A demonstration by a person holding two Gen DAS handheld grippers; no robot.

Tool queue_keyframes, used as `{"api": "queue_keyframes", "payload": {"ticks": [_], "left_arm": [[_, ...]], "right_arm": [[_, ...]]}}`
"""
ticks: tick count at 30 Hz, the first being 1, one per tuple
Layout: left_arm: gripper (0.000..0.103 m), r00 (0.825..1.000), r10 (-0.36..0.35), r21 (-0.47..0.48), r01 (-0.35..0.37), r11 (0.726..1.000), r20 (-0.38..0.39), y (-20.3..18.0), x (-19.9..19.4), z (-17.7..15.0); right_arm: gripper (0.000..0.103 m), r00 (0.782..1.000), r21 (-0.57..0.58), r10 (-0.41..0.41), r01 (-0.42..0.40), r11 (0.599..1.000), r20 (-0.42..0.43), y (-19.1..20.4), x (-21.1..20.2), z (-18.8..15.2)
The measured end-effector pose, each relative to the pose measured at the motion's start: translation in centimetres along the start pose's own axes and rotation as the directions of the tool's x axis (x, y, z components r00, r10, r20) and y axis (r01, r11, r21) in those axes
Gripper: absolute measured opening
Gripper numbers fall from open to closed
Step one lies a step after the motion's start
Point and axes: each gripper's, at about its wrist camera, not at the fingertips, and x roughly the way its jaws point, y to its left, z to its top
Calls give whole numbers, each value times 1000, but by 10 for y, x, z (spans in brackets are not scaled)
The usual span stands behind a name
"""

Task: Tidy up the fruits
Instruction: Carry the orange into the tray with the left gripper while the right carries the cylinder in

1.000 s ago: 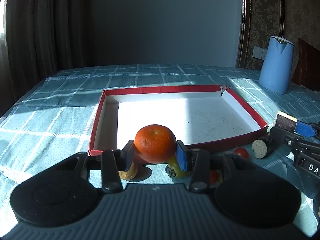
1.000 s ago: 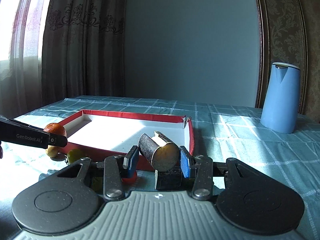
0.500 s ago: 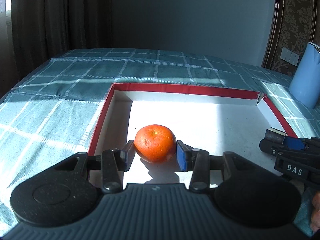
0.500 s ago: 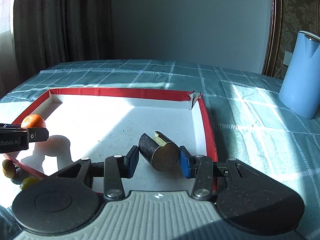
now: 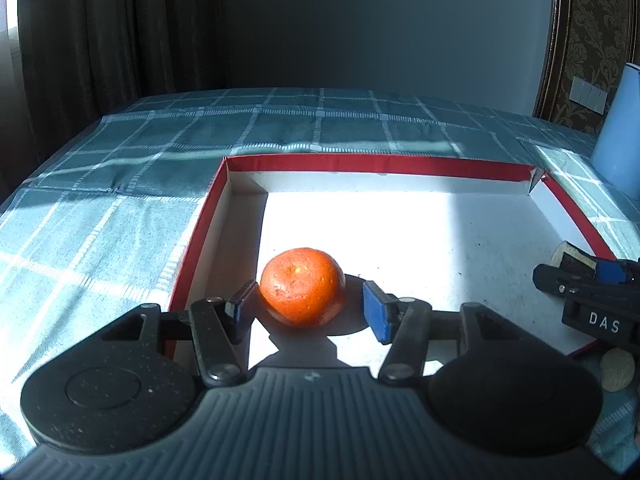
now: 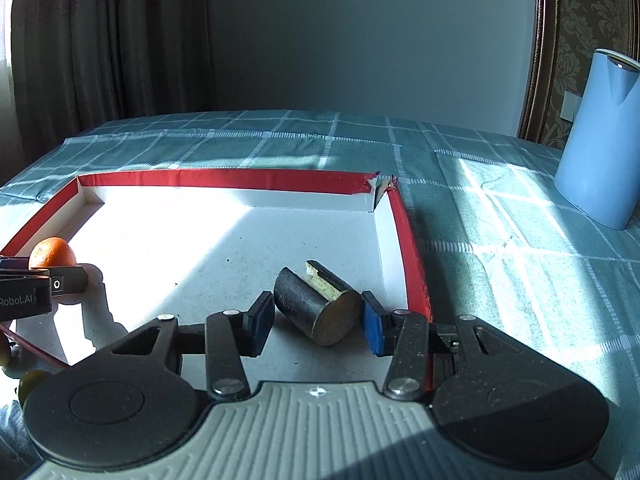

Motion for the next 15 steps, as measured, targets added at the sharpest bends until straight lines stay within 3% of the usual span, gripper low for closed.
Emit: {"api": "queue_keyframes", "payload": {"ticks": [9, 15], "left_arm": [[76, 998, 3, 30, -5, 1000, 65, -4, -13, -4], [85, 992, 12, 35, -16, 999, 129, -1, -30, -10]], "right_arm": [[67, 1000, -35, 11, -11, 999, 8, 3, 0, -3], [86, 1000, -75, 28, -28, 997, 1, 8, -1, -5]]}}
